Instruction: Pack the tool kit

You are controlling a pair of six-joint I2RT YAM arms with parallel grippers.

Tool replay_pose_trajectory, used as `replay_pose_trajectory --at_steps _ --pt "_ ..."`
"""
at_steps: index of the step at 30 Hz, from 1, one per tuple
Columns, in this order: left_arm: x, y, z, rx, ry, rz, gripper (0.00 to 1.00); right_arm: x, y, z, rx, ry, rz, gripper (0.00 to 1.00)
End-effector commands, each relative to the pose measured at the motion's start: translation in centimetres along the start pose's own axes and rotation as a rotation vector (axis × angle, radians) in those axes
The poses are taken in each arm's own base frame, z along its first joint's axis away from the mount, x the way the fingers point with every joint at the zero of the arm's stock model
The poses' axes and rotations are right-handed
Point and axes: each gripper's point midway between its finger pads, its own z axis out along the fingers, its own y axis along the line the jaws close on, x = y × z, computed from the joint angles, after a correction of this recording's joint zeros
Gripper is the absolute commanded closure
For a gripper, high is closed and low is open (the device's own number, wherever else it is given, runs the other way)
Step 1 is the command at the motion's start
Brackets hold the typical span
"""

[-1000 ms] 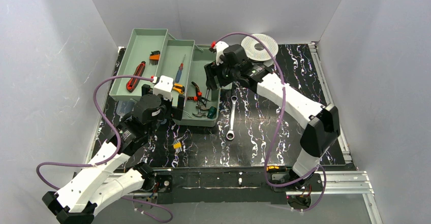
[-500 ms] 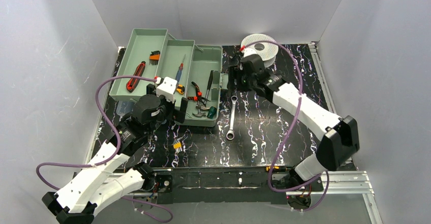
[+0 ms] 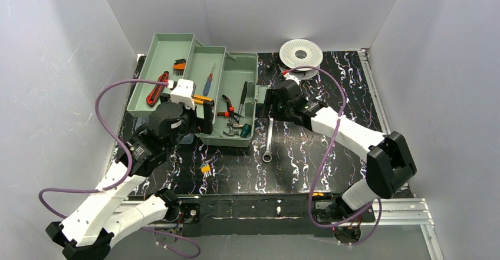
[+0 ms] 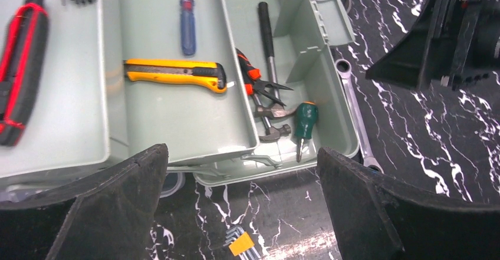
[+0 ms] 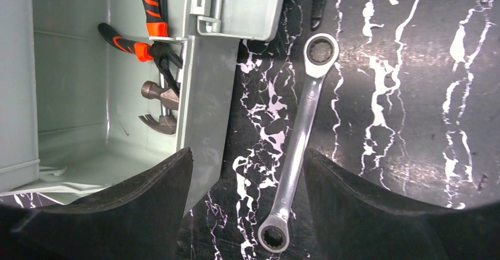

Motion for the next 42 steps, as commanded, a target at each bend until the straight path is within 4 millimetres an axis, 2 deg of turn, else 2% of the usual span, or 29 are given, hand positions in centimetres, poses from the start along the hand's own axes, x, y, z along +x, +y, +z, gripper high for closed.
replay_pose_trajectory --at_steps 1,6,10,13,15,17,18,19,21,22,24,26,28,32,34,38,42 --pt "-0.7 2.3 -0.7 -0.139 0.035 0.006 0.02 -3.0 3.6 -0.2 -0.109 -0.080 0.024 0.25" --pt "0.0 2.7 0.1 -0.196 0.156 0.024 0.02 -3.6 4.6 0.7 -0.129 -0.075 0.001 0.27" --pt "-0.8 2.7 0.4 -0.179 0.128 -0.015 0.02 -3.4 5.1 2.0 -0.120 -0.037 -0.008 0.28" --pt "-1.8 3.1 0.5 -0.160 0.152 -0.087 0.02 -2.9 6.7 3.1 -0.186 -0.003 0.006 0.29" --pt "-2.3 3.8 0.9 -0.134 0.173 -0.166 0.02 -2.1 7.6 4.4 -0.201 0.054 0.019 0.30" --pt "-2.5 5.8 0.7 -0.165 0.173 -0.234 0.02 -1.0 7.1 6.3 -0.154 0.103 0.048 0.32" --pt "-2.4 7.3 0.2 -0.204 0.163 -0.264 0.02 -0.5 6.6 7.0 -0.130 0.114 0.059 0.36" --pt "-2.5 9.4 -0.6 -0.257 0.153 -0.316 0.02 -0.3 5.9 7.4 -0.096 0.115 0.060 0.47" --pt "-2.9 12.9 -2.1 -0.311 0.145 -0.469 0.02 -0.8 4.6 7.0 -0.063 0.094 0.060 0.70" --pt "-2.9 13.8 -2.4 -0.323 0.128 -0.510 0.02 -0.9 3.8 7.0 -0.054 0.093 0.067 0.76" --pt "-2.9 15.0 -2.2 -0.334 0.092 -0.597 0.02 -1.1 1.1 5.9 -0.054 0.108 0.089 0.99" --pt "-3.8 15.5 -1.5 -0.301 0.048 -0.682 0.02 -0.8 -0.9 5.3 -0.058 0.091 0.128 0.99" --pt "-4.3 16.1 -1.3 -0.319 0.031 -0.696 0.02 -0.2 -1.6 4.7 -0.083 0.100 0.159 0.99" --pt "-5.0 18.4 -2.5 -0.421 -0.004 -0.695 0.02 -0.4 -2.5 3.8 -0.071 0.070 0.170 0.99" --pt "-4.9 19.5 -2.2 -0.439 -0.017 -0.732 0.02 -0.7 -2.8 3.6 -0.071 0.055 0.177 0.99" --pt "-5.3 21.0 -1.1 -0.371 -0.043 -0.851 0.02 -1.0 -3.1 3.3 -0.079 0.049 0.186 0.99" --pt "-5.3 23.9 -1.0 -0.299 -0.103 -0.981 0.02 -1.1 -3.2 3.2 -0.084 0.042 0.178 0.99"
